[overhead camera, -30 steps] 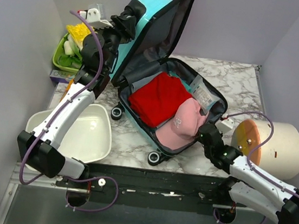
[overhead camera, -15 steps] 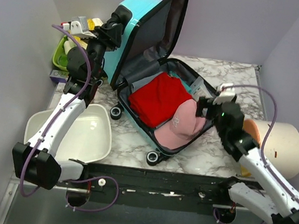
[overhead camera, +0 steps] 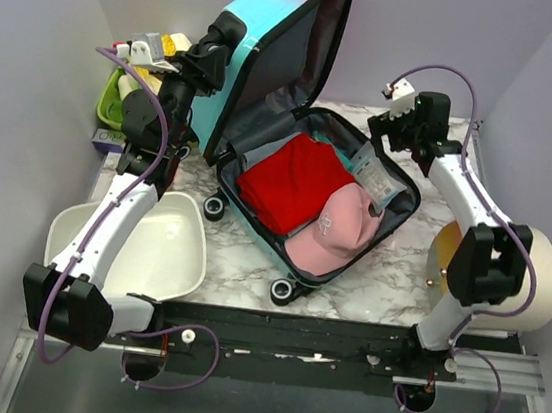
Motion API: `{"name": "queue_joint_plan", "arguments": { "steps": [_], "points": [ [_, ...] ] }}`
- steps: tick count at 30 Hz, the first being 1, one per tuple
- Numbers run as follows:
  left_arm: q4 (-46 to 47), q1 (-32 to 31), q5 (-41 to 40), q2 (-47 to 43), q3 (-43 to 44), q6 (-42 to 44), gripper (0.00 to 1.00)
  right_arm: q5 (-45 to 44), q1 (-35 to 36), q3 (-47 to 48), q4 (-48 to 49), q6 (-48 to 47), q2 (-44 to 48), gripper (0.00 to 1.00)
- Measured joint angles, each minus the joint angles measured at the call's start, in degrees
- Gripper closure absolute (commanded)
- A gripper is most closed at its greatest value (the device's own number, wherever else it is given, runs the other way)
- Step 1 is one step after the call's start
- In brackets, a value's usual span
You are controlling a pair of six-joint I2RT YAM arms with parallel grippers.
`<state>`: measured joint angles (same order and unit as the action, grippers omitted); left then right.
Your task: Open, take out, and arrange the luggage
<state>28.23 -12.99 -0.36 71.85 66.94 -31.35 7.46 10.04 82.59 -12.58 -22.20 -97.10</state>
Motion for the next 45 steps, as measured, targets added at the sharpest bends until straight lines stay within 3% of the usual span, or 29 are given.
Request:
{"name": "queue_joint_plan", "arguments": {
  "steps": [5, 11, 14, 16, 17, 18, 20, 21, 26, 31, 36, 45],
  "points": [
    [0.3, 0.0, 0.0, 0.1, 0.0, 0.5, 1.00, 7.0, -2.4, 9.8, -8.3, -1.9, -10.7, 0.09],
    [0.4, 0.0, 0.0, 0.5, 0.0, 0.5, 1.00, 9.0, -2.7, 13.7, -12.6, -1.4, -17.7, 0.11],
    [0.4, 0.0, 0.0, 0.6, 0.0, 0.5, 1.00, 9.0, -2.6, 14.9, -14.0, -0.1, -20.9, 0.17],
    [0.4, 0.0, 0.0, 0.8, 0.1, 0.5, 1.00, 9.0, -2.6, 15.6, -14.6, 0.9, -22.4, 0.30],
    [0.4, 0.0, 0.0, 1.0, 0.3, 0.5, 1.00, 9.0, -2.7, 16.2, -14.8, 1.5, -23.1, 0.43],
    [0.4, 0.0, 0.0, 1.2, 0.5, 0.5, 1.00, 9.1, -2.8, 16.9, -15.3, 2.6, -23.8, 0.71],
    [0.4, 0.1, 0.0, 1.7, 1.1, 0.4, 1.00, 9.4, -3.0, 17.4, -15.8, 3.0, -24.3, 0.96],
    [0.4, 0.1, 0.0, 2.1, 1.4, 0.4, 1.00, 8.6, -3.4, 17.7, -15.5, 4.0, -24.3, 0.99],
    [0.4, 0.2, 0.8, 4.7, 3.6, -0.4, 1.00, 10.0, -5.6, 13.2, -13.7, 4.8, -21.9, 0.99],
    [1.5, 0.1, 5.9, 11.7, 9.4, -2.9, 1.00, 5.3, -8.2, -3.9, -7.1, 10.6, -9.9, 0.99],
    [0.1, -0.2, 10.8, 21.6, 20.2, -5.2, 1.00, -1.7, -9.3, -23.0, -2.5, 19.7, 5.8, 0.99],
    [-8.0, -0.2, 12.7, 42.2, 46.1, -6.4, 1.00, -5.8, -9.4, -46.2, 6.0, 30.5, 28.0, 0.99]
  ]
}}
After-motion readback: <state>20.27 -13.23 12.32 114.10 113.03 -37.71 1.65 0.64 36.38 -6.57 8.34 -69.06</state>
